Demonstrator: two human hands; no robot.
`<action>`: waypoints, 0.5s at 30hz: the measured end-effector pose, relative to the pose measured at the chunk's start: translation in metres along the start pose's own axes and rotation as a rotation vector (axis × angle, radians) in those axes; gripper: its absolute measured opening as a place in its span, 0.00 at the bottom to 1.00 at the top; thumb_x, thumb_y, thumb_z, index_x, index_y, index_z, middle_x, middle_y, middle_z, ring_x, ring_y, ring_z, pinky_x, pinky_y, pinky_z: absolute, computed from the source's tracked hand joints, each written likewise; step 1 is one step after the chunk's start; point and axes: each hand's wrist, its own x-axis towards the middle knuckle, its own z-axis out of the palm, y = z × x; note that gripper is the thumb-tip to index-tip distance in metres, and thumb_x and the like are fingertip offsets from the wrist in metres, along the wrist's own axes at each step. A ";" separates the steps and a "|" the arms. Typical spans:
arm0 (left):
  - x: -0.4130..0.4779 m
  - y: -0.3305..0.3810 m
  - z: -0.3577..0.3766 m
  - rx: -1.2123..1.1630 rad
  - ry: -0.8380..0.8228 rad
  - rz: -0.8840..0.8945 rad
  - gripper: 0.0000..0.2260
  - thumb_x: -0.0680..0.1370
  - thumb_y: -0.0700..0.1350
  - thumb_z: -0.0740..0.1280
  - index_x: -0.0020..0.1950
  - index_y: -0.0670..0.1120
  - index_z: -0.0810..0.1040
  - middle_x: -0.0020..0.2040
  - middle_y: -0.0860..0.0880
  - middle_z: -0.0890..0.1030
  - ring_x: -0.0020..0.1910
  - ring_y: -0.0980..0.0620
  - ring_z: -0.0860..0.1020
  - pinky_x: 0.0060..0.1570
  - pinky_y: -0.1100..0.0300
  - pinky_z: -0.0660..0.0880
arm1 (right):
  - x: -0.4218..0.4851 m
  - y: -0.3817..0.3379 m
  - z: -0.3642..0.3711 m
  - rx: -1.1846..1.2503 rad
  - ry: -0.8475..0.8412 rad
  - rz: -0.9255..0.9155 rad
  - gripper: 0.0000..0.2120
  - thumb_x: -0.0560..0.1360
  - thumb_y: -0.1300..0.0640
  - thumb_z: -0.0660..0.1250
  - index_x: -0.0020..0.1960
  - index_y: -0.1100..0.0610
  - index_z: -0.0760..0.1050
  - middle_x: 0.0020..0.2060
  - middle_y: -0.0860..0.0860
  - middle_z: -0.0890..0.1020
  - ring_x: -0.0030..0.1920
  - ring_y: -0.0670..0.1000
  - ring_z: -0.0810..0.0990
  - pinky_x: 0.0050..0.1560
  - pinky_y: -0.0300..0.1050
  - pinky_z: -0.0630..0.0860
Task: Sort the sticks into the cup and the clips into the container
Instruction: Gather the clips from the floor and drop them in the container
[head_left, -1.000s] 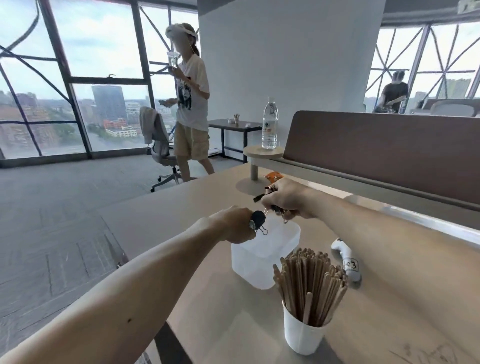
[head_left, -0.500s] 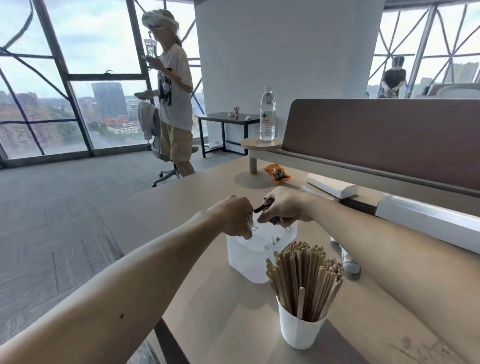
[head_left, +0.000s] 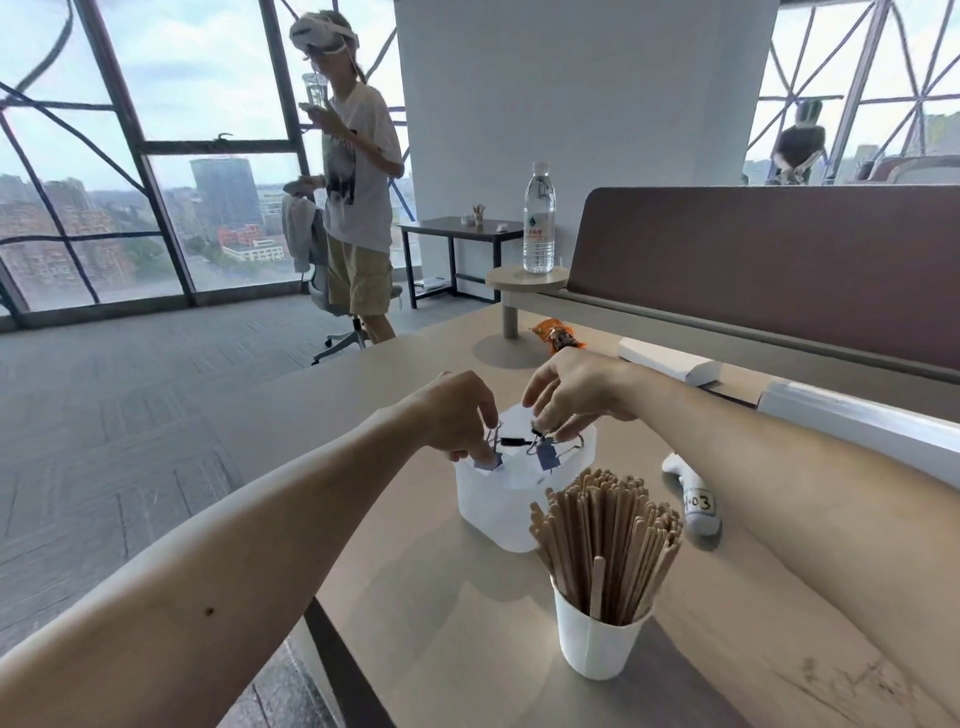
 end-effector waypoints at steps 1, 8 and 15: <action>-0.001 0.000 0.000 -0.004 0.007 0.001 0.17 0.67 0.42 0.80 0.53 0.42 0.82 0.44 0.45 0.84 0.34 0.50 0.84 0.27 0.64 0.76 | -0.001 0.000 -0.001 0.006 0.001 -0.007 0.13 0.72 0.72 0.70 0.54 0.61 0.78 0.51 0.59 0.82 0.47 0.55 0.85 0.42 0.45 0.83; -0.001 -0.005 0.004 0.066 0.061 0.061 0.14 0.71 0.46 0.77 0.55 0.45 0.83 0.48 0.47 0.83 0.36 0.53 0.81 0.28 0.64 0.77 | -0.008 0.004 0.001 -0.001 -0.014 -0.087 0.15 0.75 0.73 0.66 0.58 0.61 0.77 0.52 0.58 0.81 0.45 0.55 0.85 0.38 0.42 0.81; -0.002 -0.006 0.011 0.149 0.147 0.159 0.09 0.76 0.48 0.71 0.55 0.49 0.84 0.54 0.51 0.82 0.46 0.56 0.74 0.52 0.57 0.74 | -0.011 0.006 0.004 -0.233 0.102 -0.101 0.07 0.77 0.66 0.67 0.52 0.58 0.80 0.45 0.53 0.84 0.33 0.47 0.82 0.30 0.39 0.75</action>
